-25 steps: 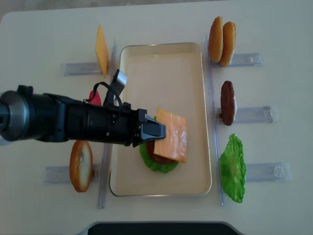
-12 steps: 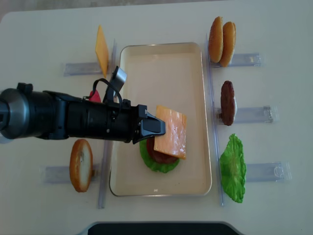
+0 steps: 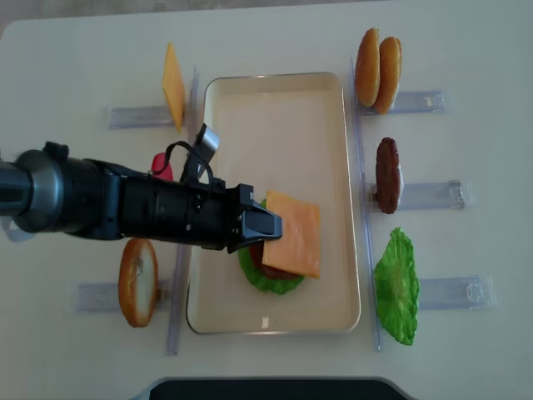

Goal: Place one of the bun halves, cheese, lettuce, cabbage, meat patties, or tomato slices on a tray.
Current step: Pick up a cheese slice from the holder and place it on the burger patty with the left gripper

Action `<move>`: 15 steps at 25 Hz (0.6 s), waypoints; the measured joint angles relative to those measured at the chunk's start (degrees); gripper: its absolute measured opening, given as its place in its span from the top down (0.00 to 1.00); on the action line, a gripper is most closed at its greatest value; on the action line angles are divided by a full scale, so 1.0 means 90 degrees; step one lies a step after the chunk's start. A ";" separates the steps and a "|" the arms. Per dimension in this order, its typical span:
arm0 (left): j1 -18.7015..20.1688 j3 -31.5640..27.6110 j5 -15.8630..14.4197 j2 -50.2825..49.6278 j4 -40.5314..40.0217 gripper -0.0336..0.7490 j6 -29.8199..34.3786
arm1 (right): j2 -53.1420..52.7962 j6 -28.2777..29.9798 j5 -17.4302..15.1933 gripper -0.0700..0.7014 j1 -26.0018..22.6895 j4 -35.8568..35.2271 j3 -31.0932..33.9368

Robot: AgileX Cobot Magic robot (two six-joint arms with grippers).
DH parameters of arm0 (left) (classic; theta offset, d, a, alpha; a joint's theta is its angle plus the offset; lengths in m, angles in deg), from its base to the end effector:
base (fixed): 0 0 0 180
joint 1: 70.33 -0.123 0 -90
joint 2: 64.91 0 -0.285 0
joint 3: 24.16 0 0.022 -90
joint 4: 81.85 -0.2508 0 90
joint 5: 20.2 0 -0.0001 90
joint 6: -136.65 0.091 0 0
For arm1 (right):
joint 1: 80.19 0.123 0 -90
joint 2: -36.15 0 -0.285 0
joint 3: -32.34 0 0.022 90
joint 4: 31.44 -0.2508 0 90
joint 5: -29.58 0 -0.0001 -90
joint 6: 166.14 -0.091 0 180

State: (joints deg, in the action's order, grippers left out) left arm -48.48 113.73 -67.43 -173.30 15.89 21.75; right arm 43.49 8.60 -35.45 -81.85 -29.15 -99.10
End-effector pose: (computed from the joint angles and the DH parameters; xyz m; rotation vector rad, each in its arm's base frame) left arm 0.2267 -0.1623 0.1367 0.0557 2.6290 -1.4132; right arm -0.0094 -0.0030 0.2714 0.1312 2.1059 -0.0107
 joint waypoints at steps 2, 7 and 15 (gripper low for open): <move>0.0000 0.0000 0.0000 -0.0068 0.0006 0.91 -0.0008 | 0.0000 0.0000 0.0000 0.29 0.0000 0.0000 0.0000; 0.0000 0.0005 -0.0211 -0.0074 0.0012 0.91 -0.0008 | 0.0000 0.0000 0.0000 0.29 0.0000 0.0000 0.0000; -0.0065 0.0011 -0.0342 -0.0074 0.0012 0.91 0.0004 | 0.0000 0.0000 0.0000 0.29 0.0000 0.0000 0.0000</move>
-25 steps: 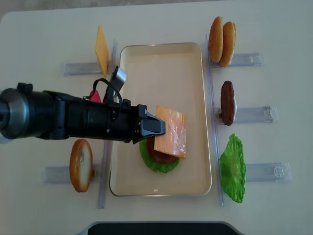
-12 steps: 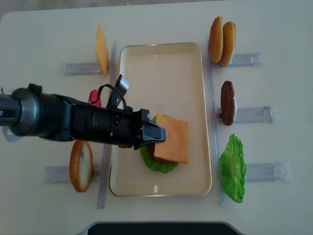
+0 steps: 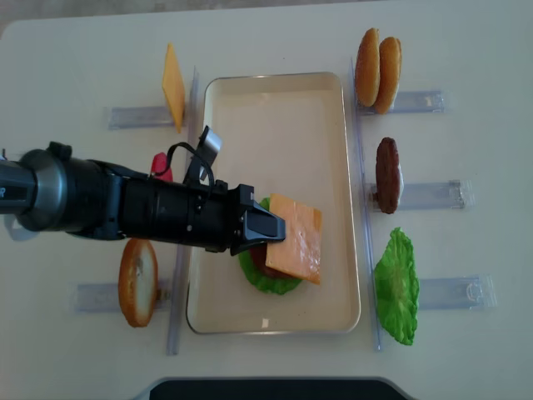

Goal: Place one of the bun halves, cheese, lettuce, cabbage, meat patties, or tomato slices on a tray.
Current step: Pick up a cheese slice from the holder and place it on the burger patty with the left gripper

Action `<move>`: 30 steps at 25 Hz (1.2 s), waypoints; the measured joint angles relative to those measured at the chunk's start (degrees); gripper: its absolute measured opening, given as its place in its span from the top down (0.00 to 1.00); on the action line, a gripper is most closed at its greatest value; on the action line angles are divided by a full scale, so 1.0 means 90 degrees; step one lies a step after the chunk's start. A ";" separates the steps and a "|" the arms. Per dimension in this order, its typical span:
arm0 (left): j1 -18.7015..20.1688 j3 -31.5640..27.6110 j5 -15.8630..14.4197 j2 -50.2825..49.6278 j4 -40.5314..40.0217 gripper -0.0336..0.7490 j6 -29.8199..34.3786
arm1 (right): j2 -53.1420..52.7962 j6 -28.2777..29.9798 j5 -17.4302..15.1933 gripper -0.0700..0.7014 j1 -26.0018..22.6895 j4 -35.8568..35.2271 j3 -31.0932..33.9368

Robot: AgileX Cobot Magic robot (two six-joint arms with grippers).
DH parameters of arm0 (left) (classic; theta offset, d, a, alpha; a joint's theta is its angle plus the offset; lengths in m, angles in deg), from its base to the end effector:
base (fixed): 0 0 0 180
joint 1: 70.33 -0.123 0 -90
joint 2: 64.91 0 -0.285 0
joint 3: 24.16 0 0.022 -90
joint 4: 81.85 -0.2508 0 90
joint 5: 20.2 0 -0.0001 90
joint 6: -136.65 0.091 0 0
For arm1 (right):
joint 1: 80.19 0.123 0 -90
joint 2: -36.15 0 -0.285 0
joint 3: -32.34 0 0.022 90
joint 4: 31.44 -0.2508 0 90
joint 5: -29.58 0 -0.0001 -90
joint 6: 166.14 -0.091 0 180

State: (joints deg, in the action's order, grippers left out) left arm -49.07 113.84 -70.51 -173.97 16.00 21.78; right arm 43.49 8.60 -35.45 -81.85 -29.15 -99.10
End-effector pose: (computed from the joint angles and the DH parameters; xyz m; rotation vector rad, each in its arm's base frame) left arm 0.2266 -0.1627 0.1374 0.0562 2.6174 -1.4818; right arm -0.0094 -0.0030 0.2714 0.1312 2.1059 -0.0107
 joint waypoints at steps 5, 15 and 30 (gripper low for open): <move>-0.0406 0.0012 -0.0378 0.0148 -0.0006 0.91 0.0092 | 0.0000 0.0000 0.0000 0.29 0.0000 0.0000 0.0000; -0.0513 0.0012 -0.0420 0.0198 -0.0204 0.91 -0.0104 | 0.0000 0.0000 0.0000 0.29 0.0000 0.0000 0.0000; -0.0513 0.0012 -0.0413 0.0198 -0.0482 0.91 -0.0326 | 0.0000 0.0000 0.0000 0.29 0.0000 0.0000 0.0000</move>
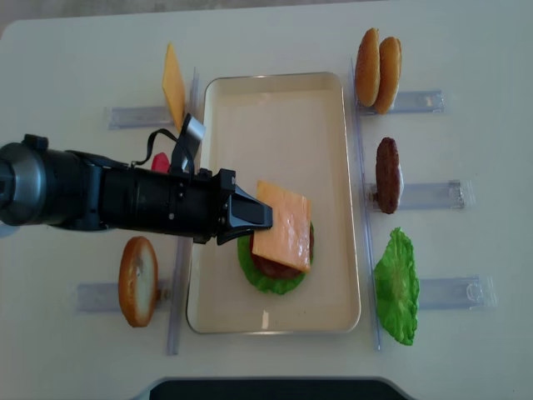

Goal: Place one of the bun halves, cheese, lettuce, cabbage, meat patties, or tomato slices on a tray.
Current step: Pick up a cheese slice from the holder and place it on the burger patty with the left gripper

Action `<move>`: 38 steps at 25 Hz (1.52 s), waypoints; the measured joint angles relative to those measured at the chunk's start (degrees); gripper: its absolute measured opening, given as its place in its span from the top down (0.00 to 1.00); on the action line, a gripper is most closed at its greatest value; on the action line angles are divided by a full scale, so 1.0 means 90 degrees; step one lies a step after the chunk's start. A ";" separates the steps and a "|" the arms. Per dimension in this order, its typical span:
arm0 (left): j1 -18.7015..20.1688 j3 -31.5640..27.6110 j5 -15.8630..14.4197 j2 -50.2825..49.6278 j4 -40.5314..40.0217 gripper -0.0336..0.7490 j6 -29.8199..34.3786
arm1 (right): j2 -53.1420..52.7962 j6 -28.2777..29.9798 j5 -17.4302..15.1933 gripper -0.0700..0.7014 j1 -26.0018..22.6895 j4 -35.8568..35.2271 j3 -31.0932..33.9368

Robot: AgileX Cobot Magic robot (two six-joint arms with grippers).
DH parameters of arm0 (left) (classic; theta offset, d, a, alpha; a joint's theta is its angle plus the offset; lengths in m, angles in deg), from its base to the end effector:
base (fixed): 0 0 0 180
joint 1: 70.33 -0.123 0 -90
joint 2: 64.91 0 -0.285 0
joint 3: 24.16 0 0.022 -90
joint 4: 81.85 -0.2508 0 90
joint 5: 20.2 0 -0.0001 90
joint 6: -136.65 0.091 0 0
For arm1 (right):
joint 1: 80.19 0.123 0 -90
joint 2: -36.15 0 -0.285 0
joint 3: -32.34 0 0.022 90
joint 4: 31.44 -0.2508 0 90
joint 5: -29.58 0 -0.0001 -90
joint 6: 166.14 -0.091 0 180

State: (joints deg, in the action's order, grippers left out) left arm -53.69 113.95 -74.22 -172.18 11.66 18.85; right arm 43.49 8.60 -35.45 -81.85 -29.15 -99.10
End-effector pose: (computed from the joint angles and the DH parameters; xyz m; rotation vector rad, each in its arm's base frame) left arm 0.2312 -0.1459 0.1476 0.0327 2.5975 -1.5298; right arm -0.0094 -0.0030 0.2714 0.1312 2.1059 -0.0107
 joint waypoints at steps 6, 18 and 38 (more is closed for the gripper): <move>0.0000 0.0000 0.0329 0.0000 0.0000 0.91 -0.0020 | 0.0000 0.0000 0.0000 0.29 0.0000 0.0000 0.0000; 0.0000 0.0000 0.0345 0.0000 0.0000 0.88 -0.0139 | 0.0000 0.0000 0.0000 0.29 0.0000 0.0000 0.0000; 0.0000 0.0000 0.0347 0.0000 -0.0359 0.21 -0.1129 | 0.0000 0.0000 0.0000 0.29 0.0000 0.0000 0.0000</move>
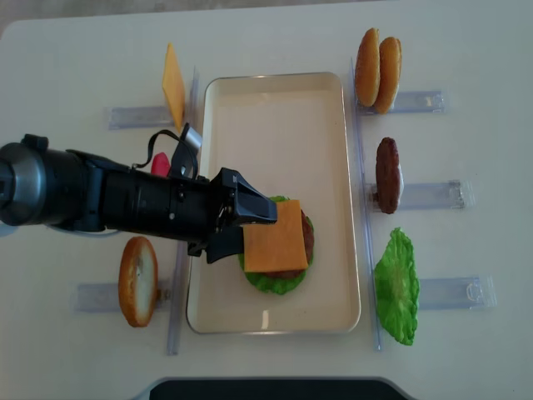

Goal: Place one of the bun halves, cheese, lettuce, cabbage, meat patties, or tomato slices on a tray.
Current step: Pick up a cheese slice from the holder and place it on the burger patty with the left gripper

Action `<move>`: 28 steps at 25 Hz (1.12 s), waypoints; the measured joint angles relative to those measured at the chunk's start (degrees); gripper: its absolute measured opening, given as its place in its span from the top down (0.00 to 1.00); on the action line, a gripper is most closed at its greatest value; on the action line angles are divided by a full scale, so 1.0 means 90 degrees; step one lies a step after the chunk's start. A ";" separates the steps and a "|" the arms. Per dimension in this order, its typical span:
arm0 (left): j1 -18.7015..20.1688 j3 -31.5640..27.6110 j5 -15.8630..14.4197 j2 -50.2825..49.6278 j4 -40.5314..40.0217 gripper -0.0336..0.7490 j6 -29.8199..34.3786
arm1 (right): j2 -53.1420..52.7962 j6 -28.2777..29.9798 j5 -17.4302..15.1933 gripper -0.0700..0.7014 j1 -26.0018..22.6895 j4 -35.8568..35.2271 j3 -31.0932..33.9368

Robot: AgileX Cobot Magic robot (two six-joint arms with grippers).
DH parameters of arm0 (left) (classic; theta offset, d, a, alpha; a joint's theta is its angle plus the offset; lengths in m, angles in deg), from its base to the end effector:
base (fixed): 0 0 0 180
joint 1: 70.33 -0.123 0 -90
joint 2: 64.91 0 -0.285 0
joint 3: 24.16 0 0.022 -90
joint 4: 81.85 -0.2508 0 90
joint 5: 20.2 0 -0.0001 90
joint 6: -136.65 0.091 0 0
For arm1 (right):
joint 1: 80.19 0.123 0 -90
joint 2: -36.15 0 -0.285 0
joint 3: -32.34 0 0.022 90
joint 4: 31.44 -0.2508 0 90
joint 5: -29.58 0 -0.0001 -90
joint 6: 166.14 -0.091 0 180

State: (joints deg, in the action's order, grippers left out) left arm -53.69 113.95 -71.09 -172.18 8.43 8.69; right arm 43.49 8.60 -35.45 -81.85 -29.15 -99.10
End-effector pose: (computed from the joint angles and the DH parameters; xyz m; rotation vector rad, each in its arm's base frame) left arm 0.2306 -0.1427 0.1420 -0.1572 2.7105 -1.4827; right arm -0.0094 -0.0030 0.2714 0.1312 2.1059 -0.0107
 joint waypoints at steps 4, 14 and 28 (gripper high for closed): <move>0.0000 0.0000 0.0000 0.0000 0.0000 0.18 -0.0106 | 0.0000 0.0000 0.0000 0.29 0.0000 0.0000 0.0000; 0.0000 0.0000 0.0127 0.0000 -0.0162 0.18 -0.0533 | 0.0000 0.0000 0.0000 0.29 0.0000 0.0000 0.0000; 0.0000 0.0354 0.0114 0.0000 -0.1197 0.18 -0.0752 | 0.0000 0.0000 0.0000 0.29 0.0000 0.0000 0.0000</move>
State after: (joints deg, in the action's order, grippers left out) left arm -53.69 117.13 -70.07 -172.18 -2.35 1.92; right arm 43.49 8.60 -35.45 -81.85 -29.15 -99.10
